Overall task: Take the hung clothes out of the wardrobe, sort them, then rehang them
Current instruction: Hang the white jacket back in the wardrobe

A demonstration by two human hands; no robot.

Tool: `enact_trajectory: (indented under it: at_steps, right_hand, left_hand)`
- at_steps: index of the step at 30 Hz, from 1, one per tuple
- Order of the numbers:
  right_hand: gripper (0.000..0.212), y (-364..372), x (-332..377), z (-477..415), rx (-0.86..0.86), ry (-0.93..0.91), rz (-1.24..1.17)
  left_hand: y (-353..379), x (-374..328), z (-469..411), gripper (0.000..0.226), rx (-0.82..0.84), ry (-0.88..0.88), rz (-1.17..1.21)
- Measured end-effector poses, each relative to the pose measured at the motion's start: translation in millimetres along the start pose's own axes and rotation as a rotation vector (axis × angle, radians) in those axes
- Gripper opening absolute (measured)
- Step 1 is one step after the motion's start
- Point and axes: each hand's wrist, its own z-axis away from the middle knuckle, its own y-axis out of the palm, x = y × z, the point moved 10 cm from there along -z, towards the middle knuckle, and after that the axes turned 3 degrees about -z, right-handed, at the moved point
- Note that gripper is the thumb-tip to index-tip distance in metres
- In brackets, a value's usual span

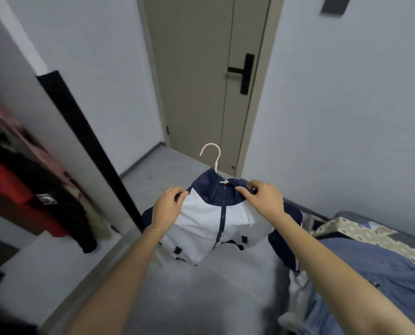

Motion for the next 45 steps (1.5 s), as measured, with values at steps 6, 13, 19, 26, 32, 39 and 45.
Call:
enact_trajectory:
  at_steps: [6, 13, 19, 26, 32, 39, 45]
  right_hand:
    - [0.047, 70, 144, 17, 0.073, -0.192, -0.01]
    - [0.042, 134, 278, 42, 0.131, -0.41, -0.041]
    - [0.04, 167, 372, 63, 0.132, -0.576, -0.084]
    - [0.042, 224, 474, 75, 0.199, -0.714, -0.096]
    - [0.035, 284, 564, 66, 0.401, -0.787, -0.211]
    - [0.037, 321, 657, 30, 0.477, -0.752, -0.366]
    - [0.039, 342, 708, 8, 0.491, -0.713, -0.43]
  left_hand:
    - [-112, 110, 49, 0.017, -0.14, -0.076, 0.037]
    - [-219, 197, 105, 0.017, -0.342, -0.108, 0.014]
    - [-296, 242, 145, 0.034, -0.509, -0.161, -0.035]
    - [-370, 302, 176, 0.023, -0.64, -0.296, -0.099]
    - [-437, 357, 173, 0.014, -0.679, -0.426, -0.23]
    - [-512, 411, 138, 0.019, -0.618, -0.538, -0.227]
    - [-559, 430, 126, 0.033, -0.696, -0.584, -0.257]
